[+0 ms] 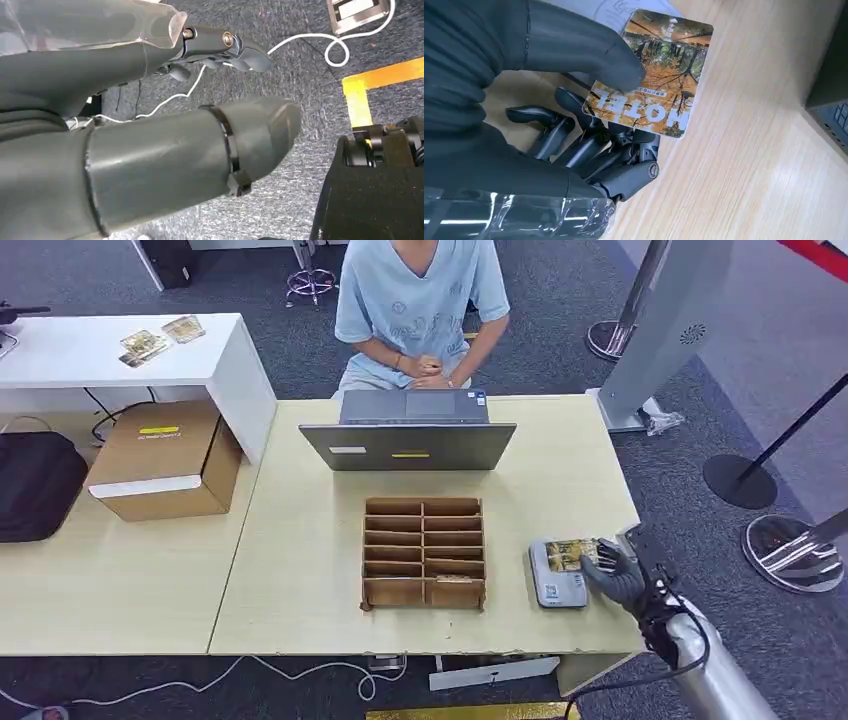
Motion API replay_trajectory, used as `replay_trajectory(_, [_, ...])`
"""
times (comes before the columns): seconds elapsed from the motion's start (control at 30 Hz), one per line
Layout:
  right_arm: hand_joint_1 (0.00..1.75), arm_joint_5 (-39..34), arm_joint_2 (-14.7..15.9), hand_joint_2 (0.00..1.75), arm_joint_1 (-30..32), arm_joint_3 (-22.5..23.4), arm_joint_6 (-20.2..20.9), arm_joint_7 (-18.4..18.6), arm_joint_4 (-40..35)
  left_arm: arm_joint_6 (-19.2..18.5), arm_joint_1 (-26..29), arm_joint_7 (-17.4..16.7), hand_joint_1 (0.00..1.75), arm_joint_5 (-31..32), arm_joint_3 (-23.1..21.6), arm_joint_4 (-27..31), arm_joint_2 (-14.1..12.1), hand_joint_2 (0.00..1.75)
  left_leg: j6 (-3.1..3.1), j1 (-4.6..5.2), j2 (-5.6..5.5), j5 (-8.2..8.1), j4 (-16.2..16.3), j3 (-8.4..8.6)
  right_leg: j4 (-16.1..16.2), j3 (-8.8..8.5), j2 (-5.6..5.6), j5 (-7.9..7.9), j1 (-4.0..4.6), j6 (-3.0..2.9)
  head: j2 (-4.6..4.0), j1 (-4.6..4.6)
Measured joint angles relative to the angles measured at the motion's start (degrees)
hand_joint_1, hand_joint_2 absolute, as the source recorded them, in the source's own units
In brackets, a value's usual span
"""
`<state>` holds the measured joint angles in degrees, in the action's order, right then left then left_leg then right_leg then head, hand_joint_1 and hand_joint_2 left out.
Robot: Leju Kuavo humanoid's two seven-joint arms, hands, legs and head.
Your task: Pass the card to the sensor for recognition and then transmit it.
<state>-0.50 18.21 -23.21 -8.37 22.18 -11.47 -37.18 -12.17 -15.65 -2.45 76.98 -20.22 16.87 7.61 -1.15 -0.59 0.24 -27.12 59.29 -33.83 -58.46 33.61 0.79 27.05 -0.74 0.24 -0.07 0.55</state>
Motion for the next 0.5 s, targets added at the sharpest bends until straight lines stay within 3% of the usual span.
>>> replay_trajectory(0.5, [1.75,-0.6,1.0,1.75,0.1,-0.8,-1.3,1.2,0.4,0.2,0.4,-0.5,0.00,-1.0,0.9,0.0,-0.2,0.00,0.00,0.00,-0.01,0.00,0.0,0.08,0.0,-0.07,0.03,0.00,0.01,0.00,0.00,-0.02])
